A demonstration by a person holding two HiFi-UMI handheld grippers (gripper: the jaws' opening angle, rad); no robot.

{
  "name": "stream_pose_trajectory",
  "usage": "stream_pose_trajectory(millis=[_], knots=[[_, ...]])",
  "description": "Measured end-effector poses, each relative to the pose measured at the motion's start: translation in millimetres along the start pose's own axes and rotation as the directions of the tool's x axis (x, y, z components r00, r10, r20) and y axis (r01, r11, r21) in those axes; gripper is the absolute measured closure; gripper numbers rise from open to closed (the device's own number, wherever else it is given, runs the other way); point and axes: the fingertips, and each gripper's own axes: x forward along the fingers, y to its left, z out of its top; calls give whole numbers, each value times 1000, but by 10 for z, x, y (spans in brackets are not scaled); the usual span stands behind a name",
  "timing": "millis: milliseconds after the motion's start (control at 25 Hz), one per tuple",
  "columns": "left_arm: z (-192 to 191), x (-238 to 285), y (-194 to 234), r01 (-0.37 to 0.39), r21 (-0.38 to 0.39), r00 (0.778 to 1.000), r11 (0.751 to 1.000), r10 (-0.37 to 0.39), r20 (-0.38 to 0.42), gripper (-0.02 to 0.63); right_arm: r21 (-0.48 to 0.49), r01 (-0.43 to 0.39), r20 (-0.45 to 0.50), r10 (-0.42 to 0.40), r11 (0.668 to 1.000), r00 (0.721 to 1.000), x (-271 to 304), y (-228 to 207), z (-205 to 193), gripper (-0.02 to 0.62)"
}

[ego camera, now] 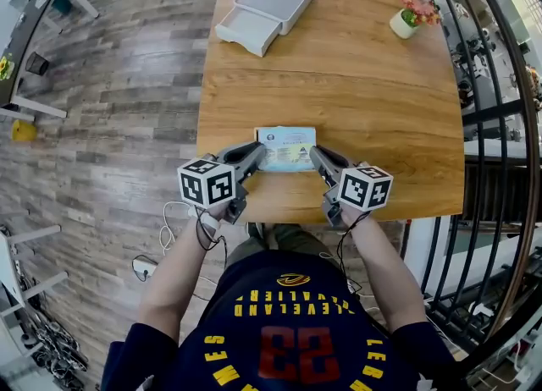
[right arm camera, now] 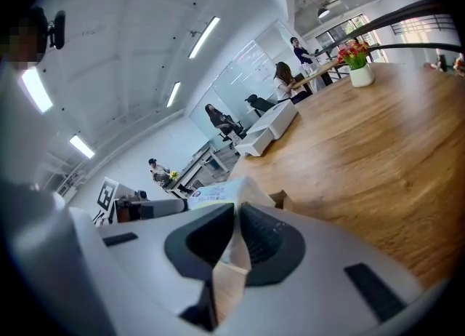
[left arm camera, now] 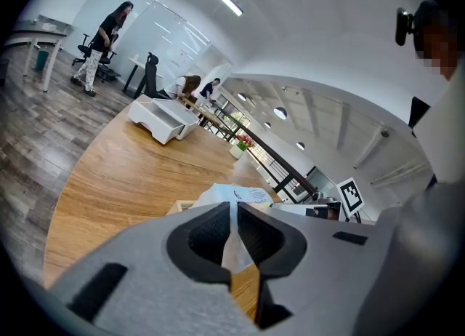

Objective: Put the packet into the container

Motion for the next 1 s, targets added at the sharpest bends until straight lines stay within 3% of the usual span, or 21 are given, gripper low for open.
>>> stream_pose_trajectory(millis=[1000], knots=[[-188,169,206,-27,-2,998,1000,27,-62,572,-23,37,-72,-39,999,997,202,-224,-257,557]])
